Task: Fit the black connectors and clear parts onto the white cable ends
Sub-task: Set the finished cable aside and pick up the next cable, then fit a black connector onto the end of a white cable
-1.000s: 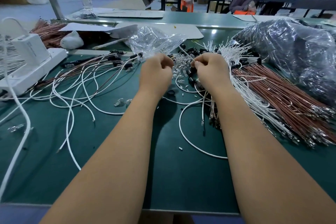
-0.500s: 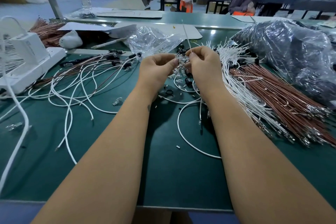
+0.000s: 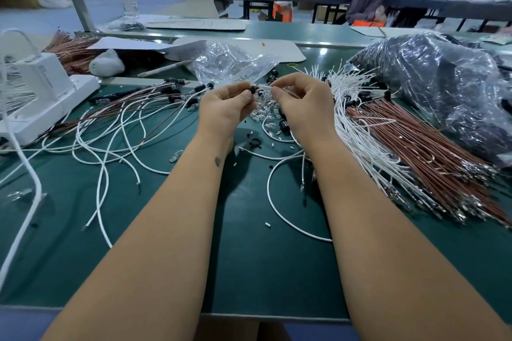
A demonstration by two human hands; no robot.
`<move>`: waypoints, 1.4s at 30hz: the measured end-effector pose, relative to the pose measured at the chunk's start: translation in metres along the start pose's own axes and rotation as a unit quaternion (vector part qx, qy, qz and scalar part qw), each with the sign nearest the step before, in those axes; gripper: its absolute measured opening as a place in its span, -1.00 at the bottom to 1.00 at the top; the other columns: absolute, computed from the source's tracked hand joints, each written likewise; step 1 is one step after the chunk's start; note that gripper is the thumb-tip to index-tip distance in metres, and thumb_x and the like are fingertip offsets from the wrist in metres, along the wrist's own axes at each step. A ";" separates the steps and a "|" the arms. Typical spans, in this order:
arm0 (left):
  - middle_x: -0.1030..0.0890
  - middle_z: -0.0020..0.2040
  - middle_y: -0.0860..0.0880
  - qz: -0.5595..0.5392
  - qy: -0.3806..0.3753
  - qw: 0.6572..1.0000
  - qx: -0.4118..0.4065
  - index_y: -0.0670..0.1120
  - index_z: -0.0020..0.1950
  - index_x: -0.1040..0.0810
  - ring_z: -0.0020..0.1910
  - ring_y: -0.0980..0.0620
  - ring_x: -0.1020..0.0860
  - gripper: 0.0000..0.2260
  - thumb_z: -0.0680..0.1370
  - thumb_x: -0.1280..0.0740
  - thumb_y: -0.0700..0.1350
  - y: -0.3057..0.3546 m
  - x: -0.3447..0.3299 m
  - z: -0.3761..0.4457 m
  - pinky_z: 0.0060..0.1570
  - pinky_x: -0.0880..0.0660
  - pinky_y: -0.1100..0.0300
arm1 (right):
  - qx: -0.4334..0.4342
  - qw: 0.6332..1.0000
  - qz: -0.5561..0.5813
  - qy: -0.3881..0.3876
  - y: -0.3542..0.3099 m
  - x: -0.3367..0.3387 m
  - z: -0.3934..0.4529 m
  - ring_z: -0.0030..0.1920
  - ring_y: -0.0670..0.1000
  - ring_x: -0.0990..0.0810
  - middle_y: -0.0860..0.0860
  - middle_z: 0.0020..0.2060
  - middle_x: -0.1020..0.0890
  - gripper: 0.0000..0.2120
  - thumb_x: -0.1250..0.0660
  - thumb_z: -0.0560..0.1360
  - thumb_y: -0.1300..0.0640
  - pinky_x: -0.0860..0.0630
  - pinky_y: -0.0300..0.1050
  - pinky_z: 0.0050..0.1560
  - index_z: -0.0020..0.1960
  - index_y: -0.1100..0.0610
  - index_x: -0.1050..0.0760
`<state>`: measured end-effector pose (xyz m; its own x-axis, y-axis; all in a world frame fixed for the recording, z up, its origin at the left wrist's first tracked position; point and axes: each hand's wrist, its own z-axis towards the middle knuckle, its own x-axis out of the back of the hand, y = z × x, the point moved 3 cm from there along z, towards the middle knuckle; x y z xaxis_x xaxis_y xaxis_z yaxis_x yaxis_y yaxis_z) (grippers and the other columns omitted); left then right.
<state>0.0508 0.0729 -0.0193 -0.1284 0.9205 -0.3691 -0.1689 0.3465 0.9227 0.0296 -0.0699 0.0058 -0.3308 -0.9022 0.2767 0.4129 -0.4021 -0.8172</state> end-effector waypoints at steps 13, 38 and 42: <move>-0.59 -0.18 -0.13 -0.046 -0.026 0.998 0.030 -0.24 -0.07 -0.56 -0.25 0.05 -0.60 -0.88 0.54 -0.27 -0.40 -0.002 -0.004 0.000 -0.16 -0.60 0.28 | -0.037 0.998 0.056 0.018 0.003 0.001 0.002 -0.46 -0.20 -0.41 -0.09 -0.45 -0.53 -0.85 -0.44 0.45 0.23 -0.42 -0.33 -0.37 -0.26 0.04 -0.59; -0.66 -0.14 -0.05 -0.090 -0.116 0.989 0.009 -0.12 0.15 -0.50 -0.15 0.03 -0.66 -0.65 0.49 -0.28 -0.49 0.000 -0.006 -0.002 -0.08 -0.61 0.20 | -0.054 0.998 0.024 -0.026 0.008 -0.004 0.001 -0.42 -0.27 -0.48 -0.16 -0.42 -0.57 -0.86 -0.42 0.47 0.21 -0.44 -0.33 -0.25 -0.24 0.03 -0.61; -0.68 -0.20 -0.03 -0.067 -0.095 0.993 0.011 -0.11 0.11 -0.52 -0.23 0.04 -0.65 -0.66 0.45 -0.35 -0.46 0.002 -0.004 -0.003 -0.15 -0.60 0.24 | -0.061 0.997 0.039 -0.023 0.006 -0.003 0.000 -0.40 -0.18 -0.47 -0.09 -0.38 -0.57 -0.86 -0.32 0.51 0.28 -0.42 -0.27 -0.29 -0.06 0.13 -0.65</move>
<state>0.0481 0.0695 -0.0162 0.0804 0.8823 -0.4637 -0.1509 0.4706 0.8693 0.0330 -0.0694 0.0002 -0.2617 -0.9374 0.2297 0.3284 -0.3103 -0.8921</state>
